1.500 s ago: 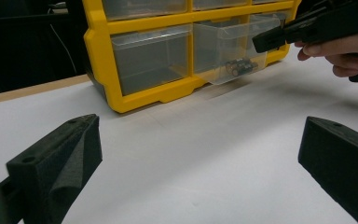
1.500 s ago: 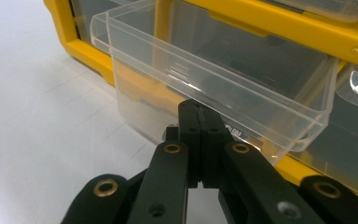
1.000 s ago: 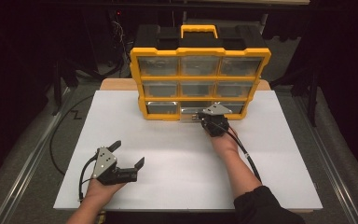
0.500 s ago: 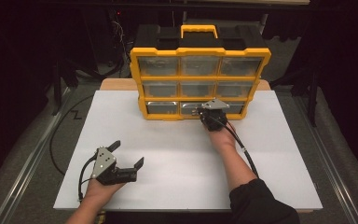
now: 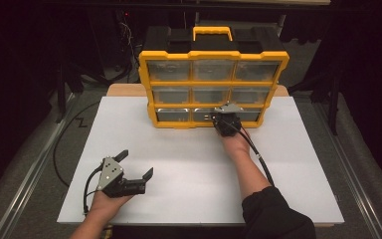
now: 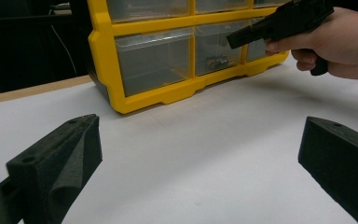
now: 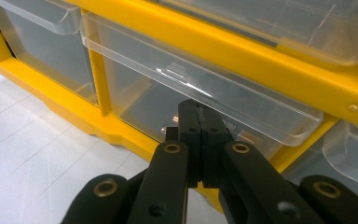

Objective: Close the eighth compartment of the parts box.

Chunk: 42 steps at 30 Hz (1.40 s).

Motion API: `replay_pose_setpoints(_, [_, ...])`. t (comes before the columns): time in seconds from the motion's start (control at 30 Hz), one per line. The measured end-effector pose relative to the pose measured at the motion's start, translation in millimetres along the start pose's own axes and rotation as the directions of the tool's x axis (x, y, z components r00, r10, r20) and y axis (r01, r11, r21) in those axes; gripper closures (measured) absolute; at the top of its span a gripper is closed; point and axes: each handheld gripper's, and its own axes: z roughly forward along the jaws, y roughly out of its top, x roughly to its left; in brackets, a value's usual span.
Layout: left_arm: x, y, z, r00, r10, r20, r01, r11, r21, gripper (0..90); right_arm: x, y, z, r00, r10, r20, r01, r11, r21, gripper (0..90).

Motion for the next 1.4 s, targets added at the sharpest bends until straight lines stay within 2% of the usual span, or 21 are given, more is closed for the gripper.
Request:
replay_pose_setpoints(0.2, [0.0,-0.1,0.4,1.0,0.002,-0.001,-0.002,1.0,0.002,0.4,-2.6,-1.2,-2.8,1.0,0.004,-0.008,-0.003,1.0,0.013,87.7])
replay_pose_setpoints(0.4, [0.1,-0.1,0.6,1.0,0.002,-0.002,-0.002,1.0,0.002,0.4,-1.3,-5.8,-10.9,0.9989,-0.011,-0.045,0.012,1.0,0.023,75.3])
replay_pose_setpoints(0.43, [0.2,-0.2,0.6,1.0,0.002,-0.003,-0.002,1.0,0.003,0.4,-0.5,-7.0,-13.1,0.9983,0.008,-0.058,-0.006,1.0,0.028,71.9])
replay_pose_setpoints(0.5, [0.3,-0.3,0.7,1.0,0.001,-0.003,-0.001,1.0,0.004,0.4,-0.9,-9.0,-16.6,0.9969,-0.005,-0.079,0.007,1.0,0.026,66.5])
replay_pose_setpoints(0.57, [0.3,-0.4,0.9,1.0,0.003,-0.003,-0.003,1.0,0.006,0.4,0.4,-10.9,-21.6,0.9949,0.009,-0.101,-0.006,0.999,0.031,62.3])
replay_pose_setpoints(0.67, [0.1,-0.6,1.3,1.0,0.002,-0.002,-0.002,0.9999,0.011,0.4,2.7,-12.9,-31.2,0.9927,0.008,-0.12,-0.006,1.0,0.023,56.5])
replay_pose_setpoints(0.73, [-0.1,-0.6,1.4,1.0,0.0,-0.002,0.0,0.9999,0.015,0.4,3.8,-15.0,-38.6,0.9895,0.027,-0.142,-0.026,1.0,0.013,52.8])
replay_pose_setpoints(0.97, [0.0,-0.7,1.9,1.0,-0.001,-0.009,0.001,0.9999,0.015,0.4,7.2,-27.7,-63.5,0.9869,0.039,-0.157,-0.041,0.999,-0.004,34.1])
replay_pose_setpoints(1.1, [0.5,-0.8,1.7,0.9999,-0.001,-0.014,0.001,0.9999,0.016,0.4,4.3,-38.3,-79.2,0.9829,0.06,-0.174,-0.064,0.998,-0.015,26.1])
replay_pose_setpoints(1.4, [0.7,-1.0,2.1,0.9997,0.001,-0.023,-0.001,0.9999,0.016,0.4,-7.3,-66.0,-112.6,0.9832,0.082,-0.163,-0.087,0.996,-0.028,5.6])
